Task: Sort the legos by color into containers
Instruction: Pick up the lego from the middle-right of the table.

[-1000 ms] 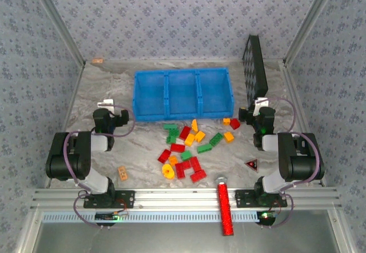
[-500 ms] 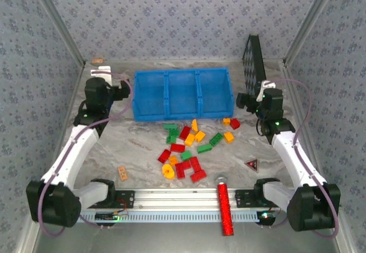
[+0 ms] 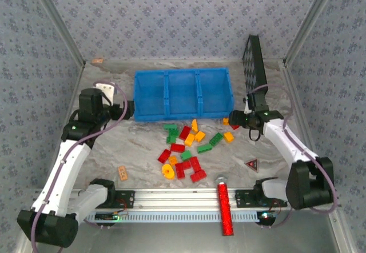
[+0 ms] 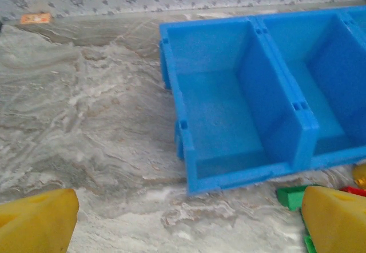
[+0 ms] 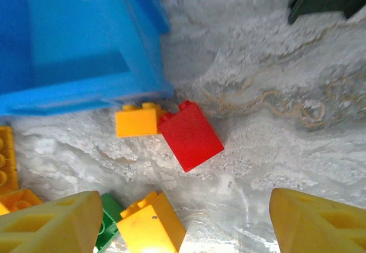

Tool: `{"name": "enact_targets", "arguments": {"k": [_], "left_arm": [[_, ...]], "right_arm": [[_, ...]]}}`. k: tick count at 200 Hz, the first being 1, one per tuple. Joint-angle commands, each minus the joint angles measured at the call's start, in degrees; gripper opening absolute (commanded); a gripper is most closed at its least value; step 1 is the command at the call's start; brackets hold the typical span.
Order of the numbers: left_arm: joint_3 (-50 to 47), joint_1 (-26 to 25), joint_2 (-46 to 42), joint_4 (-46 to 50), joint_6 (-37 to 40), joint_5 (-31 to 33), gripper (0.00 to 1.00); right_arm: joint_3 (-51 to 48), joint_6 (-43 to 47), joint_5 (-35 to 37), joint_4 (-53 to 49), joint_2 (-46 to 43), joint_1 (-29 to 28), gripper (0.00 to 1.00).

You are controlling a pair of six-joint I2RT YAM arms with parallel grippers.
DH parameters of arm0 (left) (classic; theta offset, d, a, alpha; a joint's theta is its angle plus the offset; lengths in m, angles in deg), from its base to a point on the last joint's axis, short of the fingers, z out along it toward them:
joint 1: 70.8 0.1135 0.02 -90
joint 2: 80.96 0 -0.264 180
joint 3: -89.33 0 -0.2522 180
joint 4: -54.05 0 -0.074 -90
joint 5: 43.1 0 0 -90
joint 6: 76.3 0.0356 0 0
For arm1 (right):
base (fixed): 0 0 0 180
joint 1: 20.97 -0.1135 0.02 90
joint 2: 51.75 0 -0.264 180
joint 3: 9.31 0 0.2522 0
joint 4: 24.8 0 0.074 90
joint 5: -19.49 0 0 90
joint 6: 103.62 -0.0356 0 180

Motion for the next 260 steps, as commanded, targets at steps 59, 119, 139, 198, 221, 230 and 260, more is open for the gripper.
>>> {"name": "enact_targets", "arguments": {"k": [59, 119, 139, 198, 221, 230, 260], "left_arm": [[-3.0, -1.3, -3.5, 7.2, 0.6, -4.6, 1.0], [-2.8, -1.9, -3.6, 7.6, 0.8, -4.0, 1.0], [-2.9, -2.1, -3.7, 9.4, 0.9, -4.0, 1.0], [-2.9, -2.2, -3.7, 10.0, 1.7, -4.1, 1.0], [-2.6, -2.2, -3.7, 10.2, 2.1, -4.1, 1.0], [-2.4, -2.3, -3.7, 10.3, 2.3, -4.1, 1.0], [-2.0, -2.2, -3.6, 10.7, 2.6, -4.1, 1.0]], "right_arm": [[6.1, 10.1, 1.0, -1.0, 11.6, -0.1, 0.73], [6.5, 10.4, 1.9, 2.6, 16.8, 0.0, 0.65], [7.2, 10.9, 1.6, 2.8, 18.9, 0.0, 0.62], [10.3, 11.8, 1.0, 0.5, 23.8, 0.2, 0.43], [10.9, 11.5, 0.8, -1.6, 24.6, -0.4, 0.35], [10.9, 11.1, 1.1, -2.8, 24.3, -0.7, 0.32], [9.6, 7.9, 0.6, -7.5, 18.5, -1.4, 0.28]]}}
